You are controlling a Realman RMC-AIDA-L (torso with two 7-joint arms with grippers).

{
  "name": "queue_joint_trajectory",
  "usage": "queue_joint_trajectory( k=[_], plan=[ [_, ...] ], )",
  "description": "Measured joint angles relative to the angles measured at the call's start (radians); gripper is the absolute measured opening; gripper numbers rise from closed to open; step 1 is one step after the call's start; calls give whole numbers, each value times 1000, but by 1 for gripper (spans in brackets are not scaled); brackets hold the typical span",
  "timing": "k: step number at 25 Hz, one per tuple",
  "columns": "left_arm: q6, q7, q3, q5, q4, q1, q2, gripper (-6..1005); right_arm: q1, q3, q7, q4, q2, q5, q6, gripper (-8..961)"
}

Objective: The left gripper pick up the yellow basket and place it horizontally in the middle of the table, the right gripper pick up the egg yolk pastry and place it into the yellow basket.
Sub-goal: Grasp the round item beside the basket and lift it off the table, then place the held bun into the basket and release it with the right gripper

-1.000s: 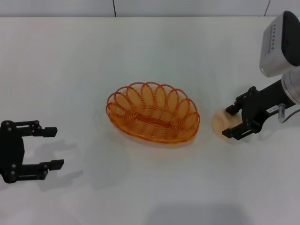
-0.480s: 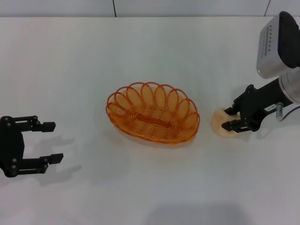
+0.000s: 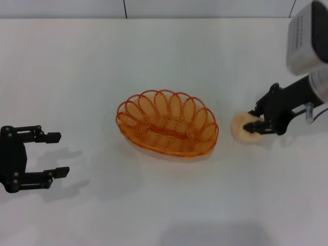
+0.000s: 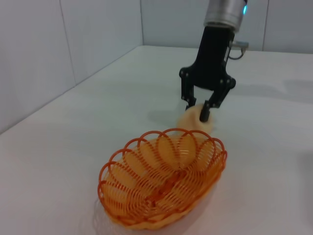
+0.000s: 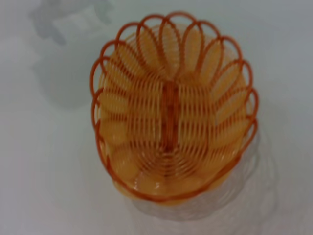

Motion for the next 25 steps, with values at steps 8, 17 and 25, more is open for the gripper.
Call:
queue_joint_trajectory(
  k=[8,17,25],
  plan=[
    [0,0,-5,0,0,0,0,712,-6,88,4,-181,4,6,-138,227],
    [0,-3,-5,-2,0,-6,-3,712,15,-63,18,-194,16,191,-55,152],
    [-3,-6,-4,-2,0,-9,-5,712,32,-254,28,-67,19,323,198,111]
  ],
)
